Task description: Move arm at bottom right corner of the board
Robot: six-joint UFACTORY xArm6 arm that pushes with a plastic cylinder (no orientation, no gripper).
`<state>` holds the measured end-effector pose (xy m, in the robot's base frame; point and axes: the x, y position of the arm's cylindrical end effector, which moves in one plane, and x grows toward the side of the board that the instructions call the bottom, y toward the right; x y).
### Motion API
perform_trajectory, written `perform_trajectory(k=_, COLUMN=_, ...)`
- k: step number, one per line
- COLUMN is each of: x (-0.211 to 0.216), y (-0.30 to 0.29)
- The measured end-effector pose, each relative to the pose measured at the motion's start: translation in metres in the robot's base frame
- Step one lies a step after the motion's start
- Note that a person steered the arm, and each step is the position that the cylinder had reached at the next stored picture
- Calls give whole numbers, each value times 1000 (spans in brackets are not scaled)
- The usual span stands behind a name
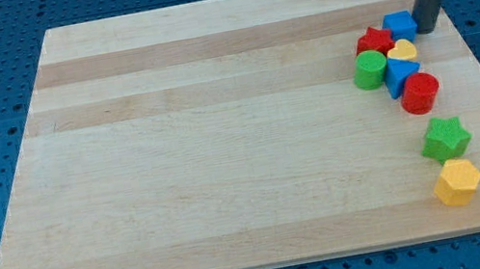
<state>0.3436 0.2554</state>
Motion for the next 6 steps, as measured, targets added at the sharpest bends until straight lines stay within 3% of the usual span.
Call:
perform_trajectory(k=1, x=-40, y=22)
perform_trajectory(k=2, x=-53, y=28)
perform_trajectory(k=4, x=77, y=89)
perform_trajectory(k=5, x=100, y=90)
perform_trajectory(k=6, x=179, y=81)
